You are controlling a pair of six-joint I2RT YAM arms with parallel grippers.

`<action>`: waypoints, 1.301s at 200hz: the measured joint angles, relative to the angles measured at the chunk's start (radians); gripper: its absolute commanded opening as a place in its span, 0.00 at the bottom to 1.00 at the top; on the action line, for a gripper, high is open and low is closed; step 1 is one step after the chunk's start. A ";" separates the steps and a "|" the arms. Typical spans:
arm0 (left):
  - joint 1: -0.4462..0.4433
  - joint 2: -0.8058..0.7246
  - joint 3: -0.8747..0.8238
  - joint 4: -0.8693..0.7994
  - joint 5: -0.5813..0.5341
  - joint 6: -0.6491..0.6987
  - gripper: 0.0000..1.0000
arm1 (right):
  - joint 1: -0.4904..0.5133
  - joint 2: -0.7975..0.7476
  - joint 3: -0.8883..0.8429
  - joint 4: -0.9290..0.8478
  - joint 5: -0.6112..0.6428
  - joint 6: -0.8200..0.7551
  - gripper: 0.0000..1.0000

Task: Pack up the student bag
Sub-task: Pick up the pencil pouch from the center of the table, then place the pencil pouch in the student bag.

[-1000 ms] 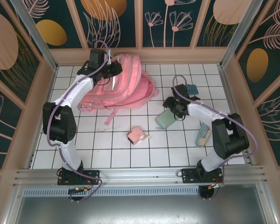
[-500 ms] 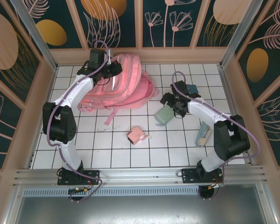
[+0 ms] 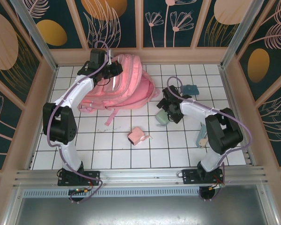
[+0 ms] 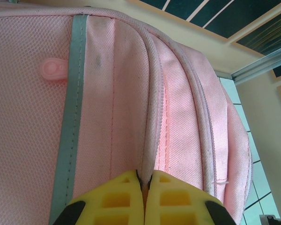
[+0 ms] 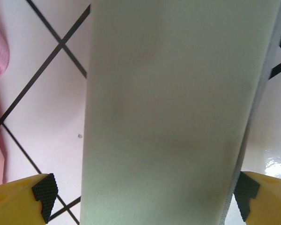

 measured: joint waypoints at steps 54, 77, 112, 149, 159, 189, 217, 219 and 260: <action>0.000 0.000 -0.011 0.008 0.001 0.000 0.00 | 0.006 0.115 0.104 -0.053 0.018 0.033 0.99; 0.000 -0.001 -0.012 0.008 0.001 0.000 0.00 | 0.007 0.157 0.121 -0.060 0.021 0.032 0.97; 0.000 -0.013 -0.022 0.008 -0.003 0.000 0.00 | 0.015 0.159 0.120 -0.071 0.025 0.024 0.86; 0.000 -0.015 -0.022 0.008 -0.003 0.000 0.00 | 0.035 0.156 0.121 -0.074 0.047 0.010 0.75; 0.000 -0.015 -0.022 0.008 -0.003 0.000 0.00 | 0.042 0.155 0.125 -0.080 0.052 -0.003 0.74; 0.000 -0.016 -0.023 0.012 0.003 -0.018 0.00 | 0.072 0.155 0.192 -0.126 0.084 -0.046 0.74; 0.007 -0.024 -0.026 0.026 0.027 -0.049 0.00 | 0.111 0.155 0.322 -0.132 0.104 -0.119 0.73; 0.008 -0.024 -0.026 0.027 0.029 -0.052 0.00 | 0.113 0.155 0.333 -0.129 0.103 -0.127 0.73; 0.040 -0.042 -0.032 0.056 0.106 -0.118 0.00 | 0.122 0.164 0.459 -0.065 0.064 -0.238 0.73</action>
